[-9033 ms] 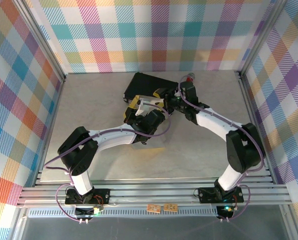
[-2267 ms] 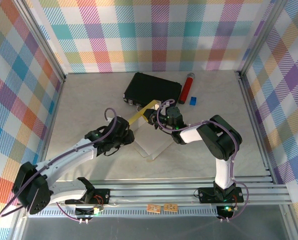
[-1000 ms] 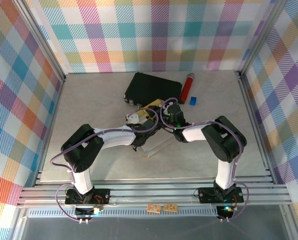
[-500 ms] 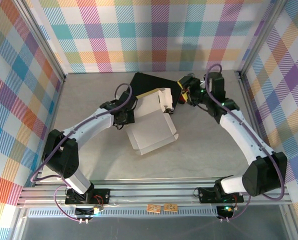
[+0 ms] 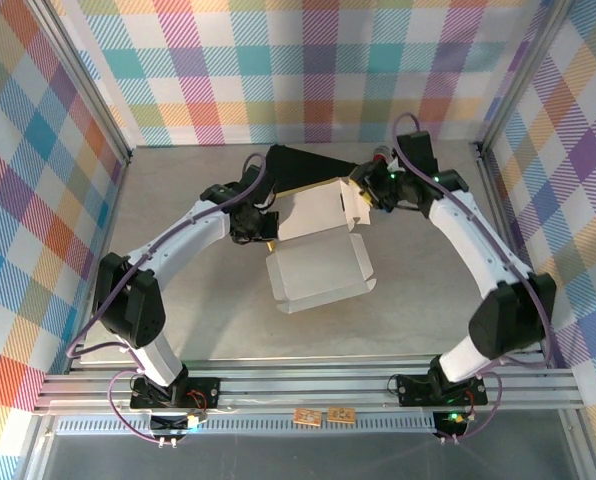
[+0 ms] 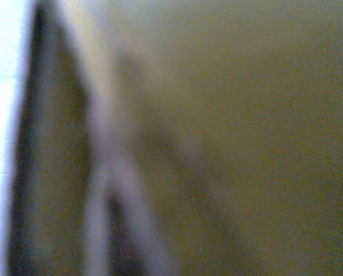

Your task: Fold the paper box

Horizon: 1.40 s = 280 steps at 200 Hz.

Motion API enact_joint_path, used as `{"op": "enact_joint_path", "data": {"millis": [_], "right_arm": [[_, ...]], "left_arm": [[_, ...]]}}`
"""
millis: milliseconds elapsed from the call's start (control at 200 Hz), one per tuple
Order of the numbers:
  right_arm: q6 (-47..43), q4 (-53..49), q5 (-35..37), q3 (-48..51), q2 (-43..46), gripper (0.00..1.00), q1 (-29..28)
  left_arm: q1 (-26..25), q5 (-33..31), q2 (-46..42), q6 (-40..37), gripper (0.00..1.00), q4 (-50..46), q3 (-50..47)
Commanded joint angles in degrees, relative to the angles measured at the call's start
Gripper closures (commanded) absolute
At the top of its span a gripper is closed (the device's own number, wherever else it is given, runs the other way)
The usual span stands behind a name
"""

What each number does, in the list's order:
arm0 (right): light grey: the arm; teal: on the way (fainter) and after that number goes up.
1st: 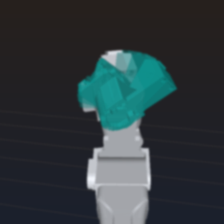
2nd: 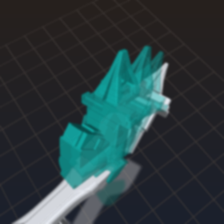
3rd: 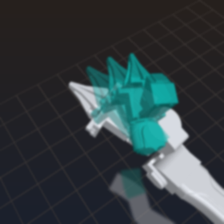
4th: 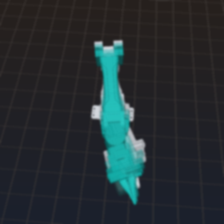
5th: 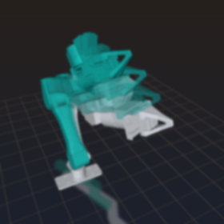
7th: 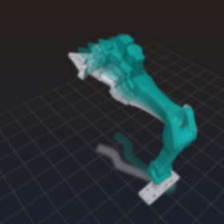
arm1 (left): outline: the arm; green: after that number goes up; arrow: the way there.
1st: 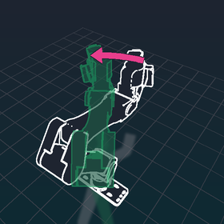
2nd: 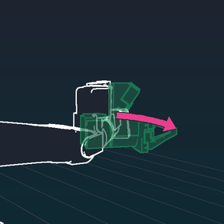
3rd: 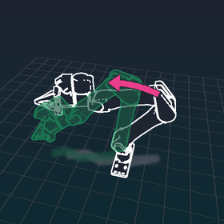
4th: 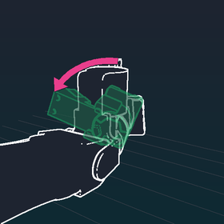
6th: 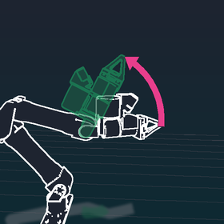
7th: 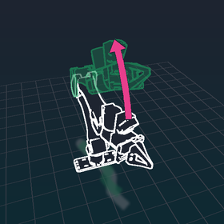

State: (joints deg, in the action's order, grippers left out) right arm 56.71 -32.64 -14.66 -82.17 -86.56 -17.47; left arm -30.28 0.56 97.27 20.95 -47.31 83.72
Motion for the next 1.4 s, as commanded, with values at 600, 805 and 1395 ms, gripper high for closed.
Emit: {"op": "enact_joint_path", "data": {"millis": [600,805,1395], "right_arm": [[-46.42,8.33,-18.64,19.18,11.99,0.51,14.49],[-53.53,2.04,-6.33,17.01,9.13,0.48,8.29],[-53.24,-0.36,14.95,10.22,2.31,0.97,-0.95]], "left_arm": [[1.28,12.63,4.68,-5.13,1.00,-10.65,8.89],[1.28,13.07,5.05,-5.26,1.00,-11.00,9.53],[1.28,13.64,5.38,-3.54,1.00,-11.09,10.14]]}}
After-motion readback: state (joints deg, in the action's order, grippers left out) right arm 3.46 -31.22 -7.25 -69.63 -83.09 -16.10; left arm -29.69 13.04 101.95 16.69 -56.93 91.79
